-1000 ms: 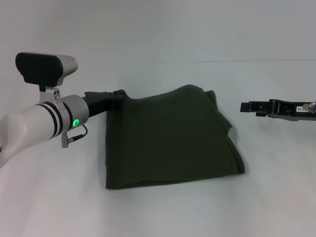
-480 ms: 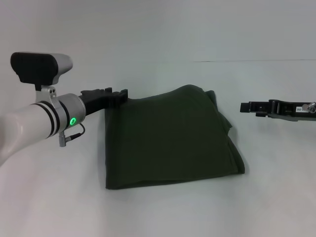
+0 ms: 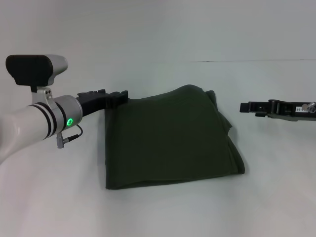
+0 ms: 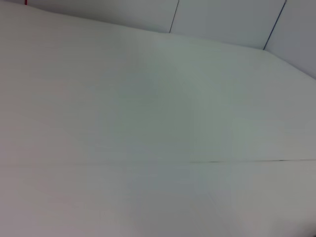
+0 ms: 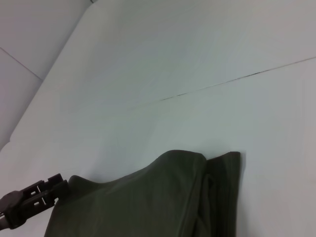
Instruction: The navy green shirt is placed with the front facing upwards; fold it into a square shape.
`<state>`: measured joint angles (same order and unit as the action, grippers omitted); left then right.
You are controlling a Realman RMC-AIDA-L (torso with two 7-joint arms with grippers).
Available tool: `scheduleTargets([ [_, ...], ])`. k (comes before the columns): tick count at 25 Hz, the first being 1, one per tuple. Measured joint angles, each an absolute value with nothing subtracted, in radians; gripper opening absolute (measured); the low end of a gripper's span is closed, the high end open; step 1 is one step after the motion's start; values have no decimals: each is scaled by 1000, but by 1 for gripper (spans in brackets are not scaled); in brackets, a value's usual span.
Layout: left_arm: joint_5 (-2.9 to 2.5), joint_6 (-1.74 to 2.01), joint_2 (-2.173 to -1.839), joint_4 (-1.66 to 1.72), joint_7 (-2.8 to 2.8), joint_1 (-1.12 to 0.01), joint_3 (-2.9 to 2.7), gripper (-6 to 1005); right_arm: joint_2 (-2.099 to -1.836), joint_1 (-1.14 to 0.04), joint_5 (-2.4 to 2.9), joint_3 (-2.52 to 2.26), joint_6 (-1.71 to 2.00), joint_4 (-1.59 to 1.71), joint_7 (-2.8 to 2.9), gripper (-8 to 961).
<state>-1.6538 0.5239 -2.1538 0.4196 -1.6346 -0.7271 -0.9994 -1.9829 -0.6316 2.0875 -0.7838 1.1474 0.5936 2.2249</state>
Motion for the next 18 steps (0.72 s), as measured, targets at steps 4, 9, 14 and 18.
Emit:
scheduleTargets([
  [4,-1654,523,-2155,418,-1633,-727,-1005,713,-1983,-632,2088,-784,1147,594,2225,715],
  [9,-1657,523,-2159,417,-1627,-731,-1017,733,-1983,-632,2088,-784,1149,594,2225,715],
  [14,-1664,520,-2159,429,-1610,-731,-1037,711,-1983,-631,2088,-781,1154,594,2226,715],
  [18,-1670,513,-2159,435,-1614,-728,-1037,660,-1983,-631,2088,-779,1155,594,2226,715],
])
